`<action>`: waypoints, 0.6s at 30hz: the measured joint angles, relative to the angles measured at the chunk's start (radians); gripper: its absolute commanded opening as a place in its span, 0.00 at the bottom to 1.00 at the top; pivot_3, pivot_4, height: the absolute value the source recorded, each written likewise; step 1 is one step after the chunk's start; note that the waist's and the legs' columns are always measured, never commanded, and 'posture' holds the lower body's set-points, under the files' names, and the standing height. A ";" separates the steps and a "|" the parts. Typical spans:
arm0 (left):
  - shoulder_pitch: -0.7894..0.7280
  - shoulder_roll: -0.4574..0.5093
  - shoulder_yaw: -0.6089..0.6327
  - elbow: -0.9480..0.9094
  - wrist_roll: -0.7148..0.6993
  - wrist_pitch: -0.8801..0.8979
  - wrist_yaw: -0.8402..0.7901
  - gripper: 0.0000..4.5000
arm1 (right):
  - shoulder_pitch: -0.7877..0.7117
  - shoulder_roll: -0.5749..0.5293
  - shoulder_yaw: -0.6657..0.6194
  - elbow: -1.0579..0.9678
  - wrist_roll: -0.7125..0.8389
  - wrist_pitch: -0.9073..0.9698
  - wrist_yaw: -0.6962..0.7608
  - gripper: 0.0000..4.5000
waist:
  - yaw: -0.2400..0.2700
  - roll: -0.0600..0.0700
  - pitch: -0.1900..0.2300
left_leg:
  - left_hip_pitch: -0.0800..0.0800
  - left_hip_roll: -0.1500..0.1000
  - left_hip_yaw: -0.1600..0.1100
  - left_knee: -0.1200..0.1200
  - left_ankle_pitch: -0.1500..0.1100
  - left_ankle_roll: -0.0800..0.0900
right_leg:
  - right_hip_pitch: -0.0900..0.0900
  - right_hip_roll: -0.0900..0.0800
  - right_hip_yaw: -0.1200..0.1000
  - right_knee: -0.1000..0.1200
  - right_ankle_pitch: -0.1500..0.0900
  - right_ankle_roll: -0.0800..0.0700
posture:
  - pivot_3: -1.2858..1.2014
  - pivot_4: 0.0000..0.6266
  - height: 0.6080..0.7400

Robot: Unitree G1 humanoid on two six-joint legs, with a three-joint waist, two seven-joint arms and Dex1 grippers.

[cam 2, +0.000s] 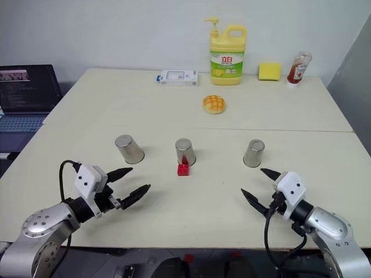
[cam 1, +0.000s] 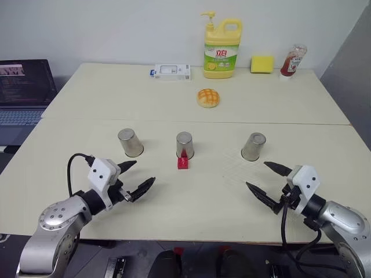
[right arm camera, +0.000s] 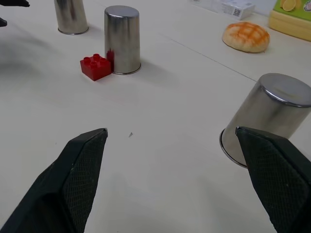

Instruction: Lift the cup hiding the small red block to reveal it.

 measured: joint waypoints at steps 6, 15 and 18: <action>0.046 -0.001 0.018 -0.006 -0.009 -0.001 0.005 0.99 | -0.025 -0.026 -0.007 0.010 0.018 0.004 0.041 1.00 | 0.000 0.000 0.000 | 0.000 0.000 0.000 0.000 0.000 0.000 | 0.000 0.000 0.000 0.000 0.000 0.000 | 0.52 0.24 1.00; 0.106 0.007 0.054 0.002 0.015 -0.038 0.008 0.99 | -0.035 -0.032 -0.014 0.032 0.010 0.009 0.038 1.00 | 0.000 0.000 0.000 | 0.000 0.000 0.000 0.000 0.000 0.001 | 0.000 0.000 0.000 0.000 0.000 -0.001 | 0.52 0.24 1.00; 0.109 0.008 0.058 0.002 0.015 -0.040 0.006 0.99 | -0.037 -0.032 -0.014 0.033 0.012 0.009 0.048 1.00 | 0.000 0.000 0.000 | 0.000 0.000 0.000 0.000 0.000 0.001 | 0.000 0.000 0.000 0.000 0.000 -0.001 | 0.52 0.24 1.00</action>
